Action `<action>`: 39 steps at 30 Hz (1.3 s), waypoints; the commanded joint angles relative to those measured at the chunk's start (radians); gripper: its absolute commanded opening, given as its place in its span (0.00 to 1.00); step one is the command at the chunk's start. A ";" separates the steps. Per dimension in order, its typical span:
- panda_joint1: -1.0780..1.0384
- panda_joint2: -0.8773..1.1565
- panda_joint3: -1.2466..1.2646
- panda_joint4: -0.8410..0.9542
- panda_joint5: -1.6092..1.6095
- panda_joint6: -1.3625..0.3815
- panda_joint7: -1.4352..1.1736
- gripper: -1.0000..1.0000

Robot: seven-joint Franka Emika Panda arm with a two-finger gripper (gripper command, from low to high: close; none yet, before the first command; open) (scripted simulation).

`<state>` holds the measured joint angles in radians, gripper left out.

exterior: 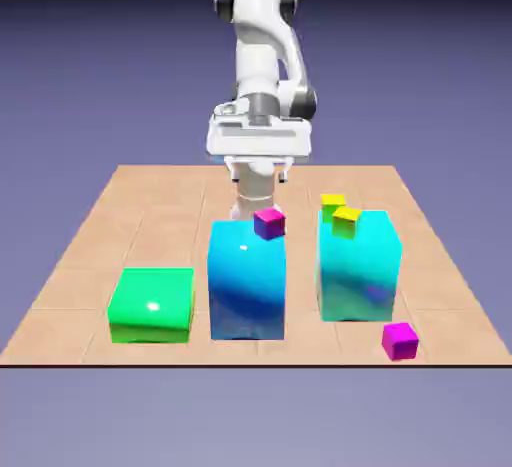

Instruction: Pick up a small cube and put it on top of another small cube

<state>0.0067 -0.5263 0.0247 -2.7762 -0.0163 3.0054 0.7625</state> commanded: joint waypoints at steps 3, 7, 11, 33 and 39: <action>-0.013 0.109 0.062 0.084 -0.040 -0.079 0.053 0.50; -0.031 0.254 0.144 0.196 -0.094 -0.183 0.125 0.50; -0.049 0.399 0.226 0.308 -0.148 -0.288 0.196 0.50; -0.146 1.196 0.677 0.924 -0.445 -0.864 0.587 0.50; -0.164 1.343 0.760 1.038 -0.499 -0.970 0.659 0.50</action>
<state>-0.1571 0.8171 0.7847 -1.7384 -0.5157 2.0353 1.4218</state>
